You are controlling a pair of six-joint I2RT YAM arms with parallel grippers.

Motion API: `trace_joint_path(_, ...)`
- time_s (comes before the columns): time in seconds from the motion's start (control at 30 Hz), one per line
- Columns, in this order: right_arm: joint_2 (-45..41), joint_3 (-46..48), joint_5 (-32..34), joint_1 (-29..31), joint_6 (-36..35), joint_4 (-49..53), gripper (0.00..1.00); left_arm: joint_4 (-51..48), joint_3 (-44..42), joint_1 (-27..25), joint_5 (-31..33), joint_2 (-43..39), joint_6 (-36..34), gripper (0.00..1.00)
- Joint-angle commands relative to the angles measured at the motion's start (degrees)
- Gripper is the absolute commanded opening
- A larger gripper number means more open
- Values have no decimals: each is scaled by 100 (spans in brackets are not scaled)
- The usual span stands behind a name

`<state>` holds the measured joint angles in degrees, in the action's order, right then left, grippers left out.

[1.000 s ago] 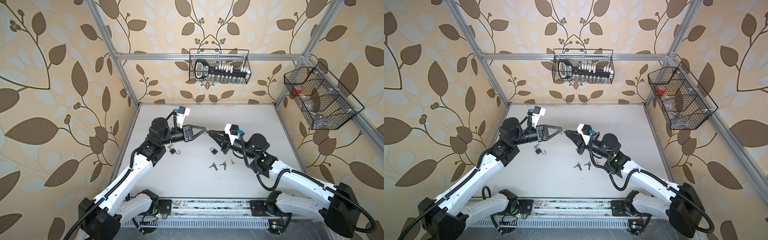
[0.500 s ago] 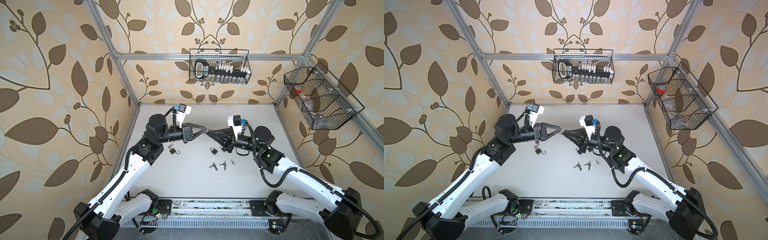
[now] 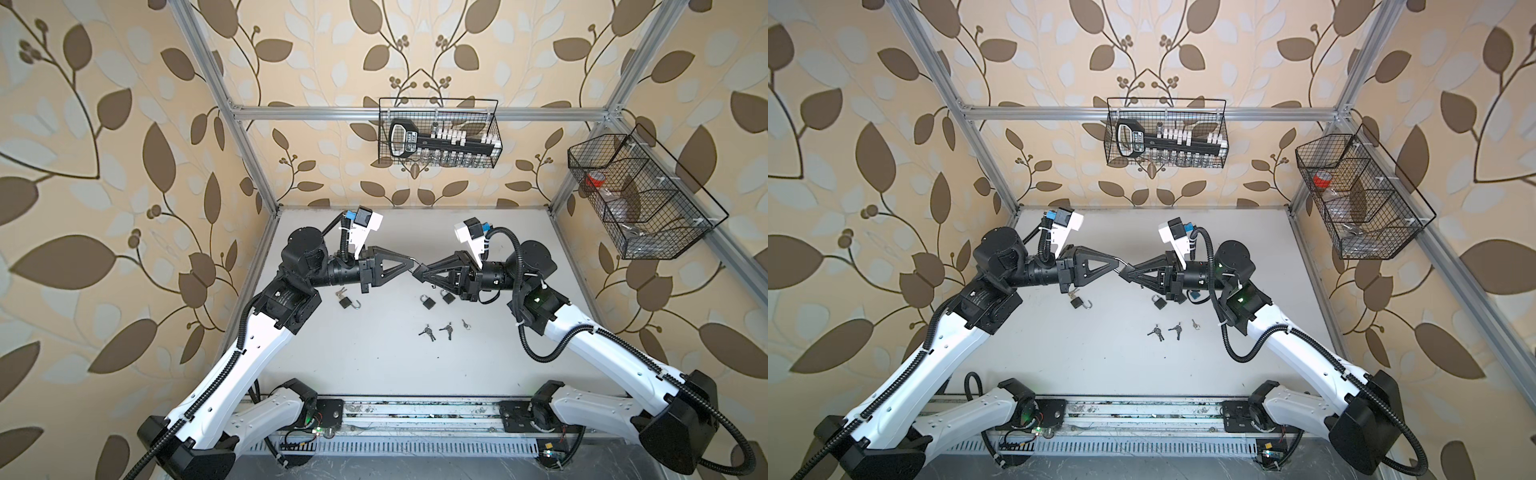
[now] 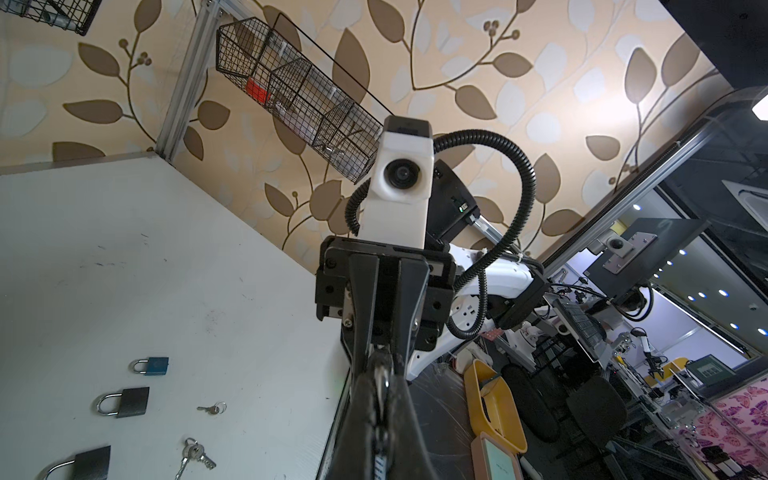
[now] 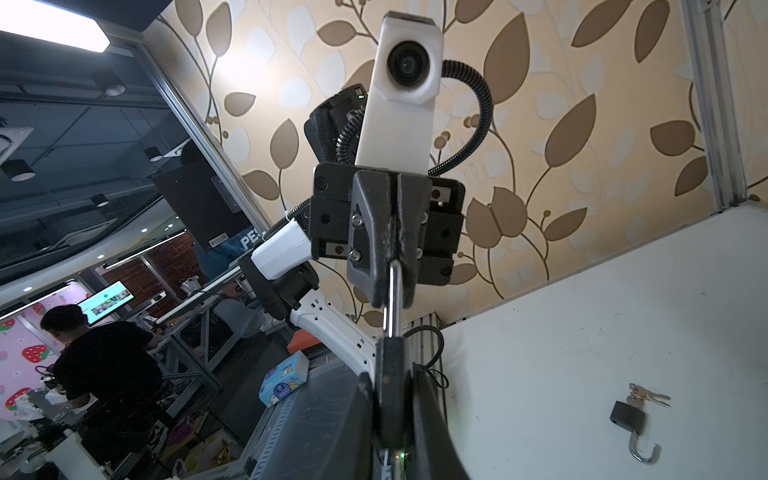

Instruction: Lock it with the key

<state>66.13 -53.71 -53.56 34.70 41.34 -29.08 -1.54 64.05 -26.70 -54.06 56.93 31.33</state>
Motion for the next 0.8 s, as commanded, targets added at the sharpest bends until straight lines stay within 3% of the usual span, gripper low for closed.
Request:
trace_joint_path(0.0,-10,-264,-423,-5,375,-568,0,49,190,-17,-60,-103,-190,0)
trace_joint_path(0.77,137,-504,-375,-5,732,-928,0,119,-246,-415,133,-21,-181,0)
